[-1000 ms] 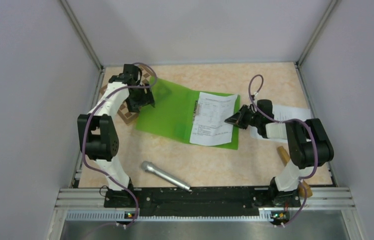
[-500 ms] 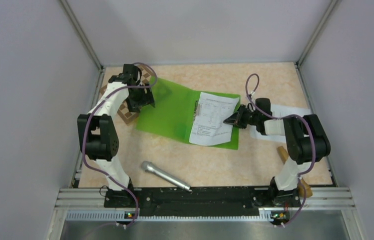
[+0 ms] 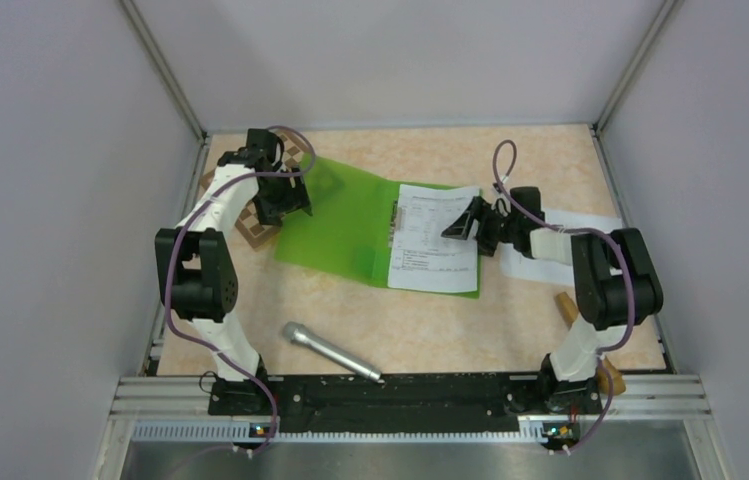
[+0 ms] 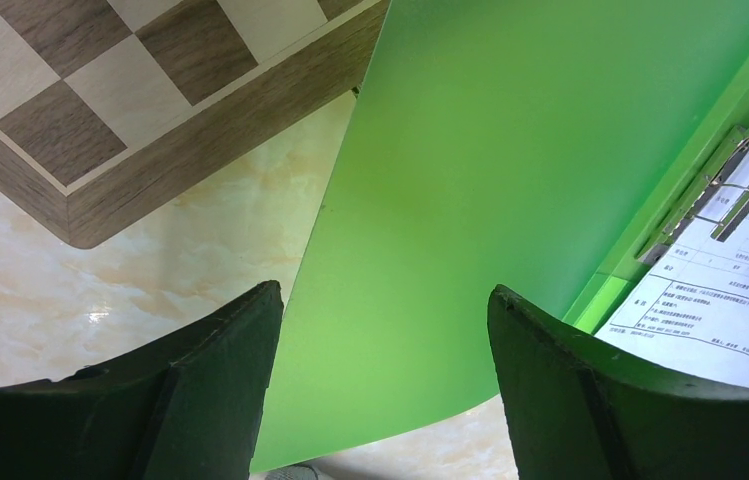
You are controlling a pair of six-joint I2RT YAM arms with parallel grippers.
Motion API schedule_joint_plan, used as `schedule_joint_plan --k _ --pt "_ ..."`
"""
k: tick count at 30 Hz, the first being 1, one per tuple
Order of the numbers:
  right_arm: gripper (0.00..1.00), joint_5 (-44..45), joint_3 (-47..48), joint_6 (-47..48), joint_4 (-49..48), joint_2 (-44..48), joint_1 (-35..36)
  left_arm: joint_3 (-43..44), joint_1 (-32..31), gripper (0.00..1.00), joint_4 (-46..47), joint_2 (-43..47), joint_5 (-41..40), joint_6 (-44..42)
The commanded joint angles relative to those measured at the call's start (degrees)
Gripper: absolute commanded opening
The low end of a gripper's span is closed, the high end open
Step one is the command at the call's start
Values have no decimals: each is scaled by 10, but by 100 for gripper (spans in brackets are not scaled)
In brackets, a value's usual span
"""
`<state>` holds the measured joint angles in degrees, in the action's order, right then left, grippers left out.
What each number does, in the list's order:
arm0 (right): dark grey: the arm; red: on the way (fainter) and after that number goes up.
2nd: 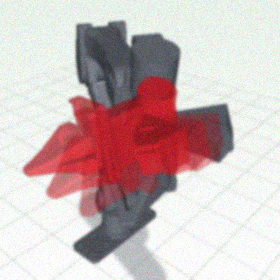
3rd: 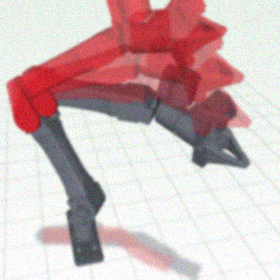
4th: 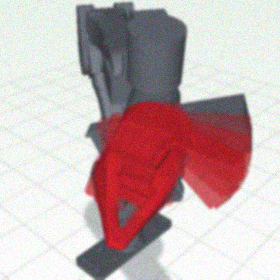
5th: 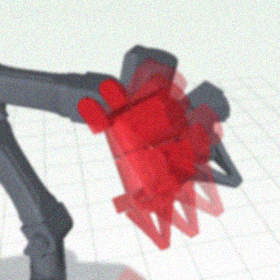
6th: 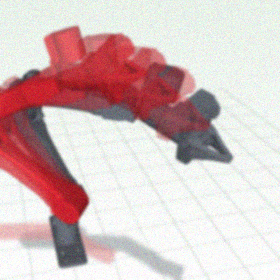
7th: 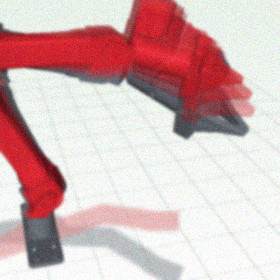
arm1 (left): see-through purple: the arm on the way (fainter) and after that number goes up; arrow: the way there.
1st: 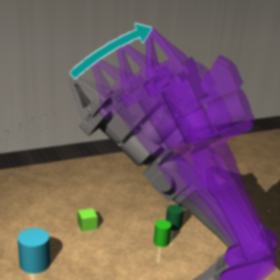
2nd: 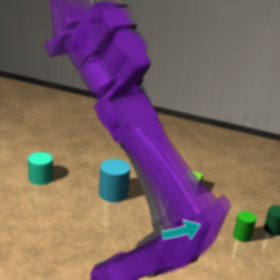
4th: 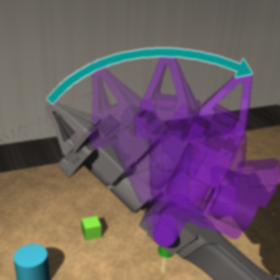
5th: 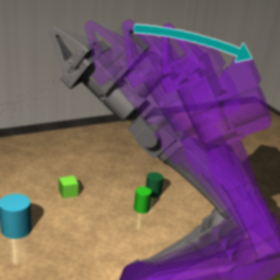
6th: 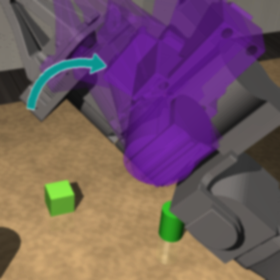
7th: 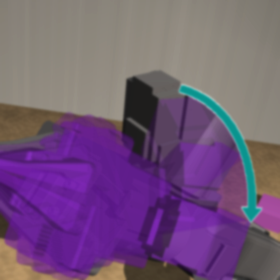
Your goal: Put the files into the folder
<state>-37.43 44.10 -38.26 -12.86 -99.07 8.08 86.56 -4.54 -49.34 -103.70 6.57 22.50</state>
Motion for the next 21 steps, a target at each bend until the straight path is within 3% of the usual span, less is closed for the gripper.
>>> schedule_joint_plan --k 1,5,21 --pt "78 50 64 62 101 40 -3 -3 -1 79 14 4 11 -4" --pt "81 63 78 82 145 38 -3 -3 -1 79 16 4 15 -3" --pt "82 77 72 61 126 31 7 -7 -1 79 17 7 22 -4"
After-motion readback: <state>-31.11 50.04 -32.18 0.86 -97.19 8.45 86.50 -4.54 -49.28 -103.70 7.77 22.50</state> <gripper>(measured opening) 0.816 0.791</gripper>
